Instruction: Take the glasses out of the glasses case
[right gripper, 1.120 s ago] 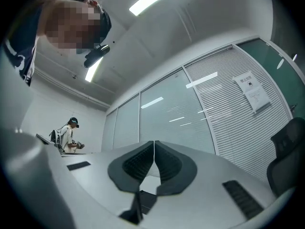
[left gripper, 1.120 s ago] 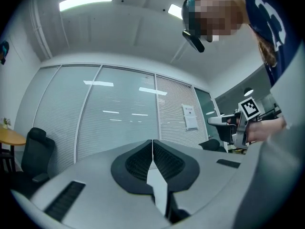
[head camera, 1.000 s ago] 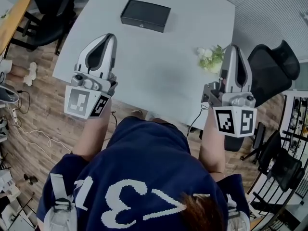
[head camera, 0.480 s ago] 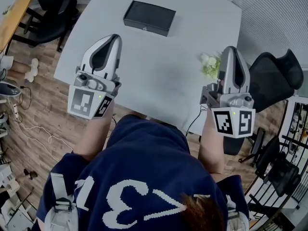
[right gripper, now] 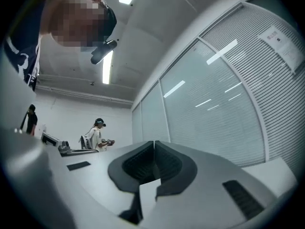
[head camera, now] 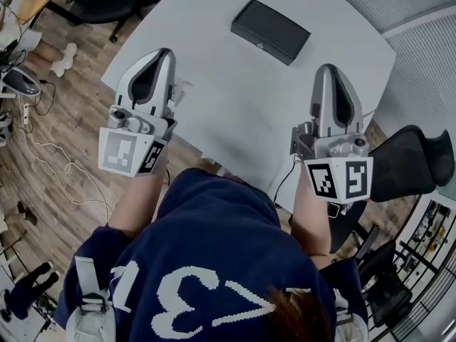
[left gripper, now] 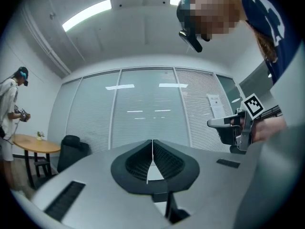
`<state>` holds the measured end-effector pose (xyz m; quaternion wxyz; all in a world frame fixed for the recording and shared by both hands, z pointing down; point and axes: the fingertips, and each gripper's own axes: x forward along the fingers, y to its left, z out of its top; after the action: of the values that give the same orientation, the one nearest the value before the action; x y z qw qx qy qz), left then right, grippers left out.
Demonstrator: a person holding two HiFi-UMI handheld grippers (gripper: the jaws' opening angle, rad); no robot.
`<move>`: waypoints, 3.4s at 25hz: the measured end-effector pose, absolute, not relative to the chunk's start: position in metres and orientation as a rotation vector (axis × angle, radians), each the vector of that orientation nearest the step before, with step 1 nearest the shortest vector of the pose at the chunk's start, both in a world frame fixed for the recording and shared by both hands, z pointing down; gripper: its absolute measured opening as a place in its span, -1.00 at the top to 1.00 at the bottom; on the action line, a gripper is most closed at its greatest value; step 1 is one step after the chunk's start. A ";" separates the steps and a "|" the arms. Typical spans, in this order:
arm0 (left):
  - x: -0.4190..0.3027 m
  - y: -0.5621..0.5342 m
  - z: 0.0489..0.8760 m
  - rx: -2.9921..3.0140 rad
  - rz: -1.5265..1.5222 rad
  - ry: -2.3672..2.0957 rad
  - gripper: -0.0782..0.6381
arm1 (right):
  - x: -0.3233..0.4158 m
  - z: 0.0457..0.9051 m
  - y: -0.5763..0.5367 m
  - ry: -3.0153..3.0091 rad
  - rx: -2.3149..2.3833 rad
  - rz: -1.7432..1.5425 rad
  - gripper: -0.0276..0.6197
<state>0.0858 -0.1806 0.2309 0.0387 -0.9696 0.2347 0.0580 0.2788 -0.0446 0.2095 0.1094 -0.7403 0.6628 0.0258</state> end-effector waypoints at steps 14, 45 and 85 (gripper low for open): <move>-0.099 -0.229 0.250 -2.857 0.087 1.260 0.73 | 0.063 0.241 -0.178 2.587 -1.698 -0.162 0.83; -0.167 -0.239 0.343 -2.925 -0.025 1.546 0.73 | -0.059 0.556 -0.289 3.628 -1.633 -1.067 0.66; -0.126 -0.248 0.241 -2.828 0.224 1.207 0.73 | 0.040 0.309 -0.239 2.686 -1.785 -0.366 0.83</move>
<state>-0.1260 -0.2481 0.2414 0.0292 -0.9170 0.3913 0.0725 0.0395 -0.2392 0.3091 -0.0520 -0.5493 0.8263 -0.1126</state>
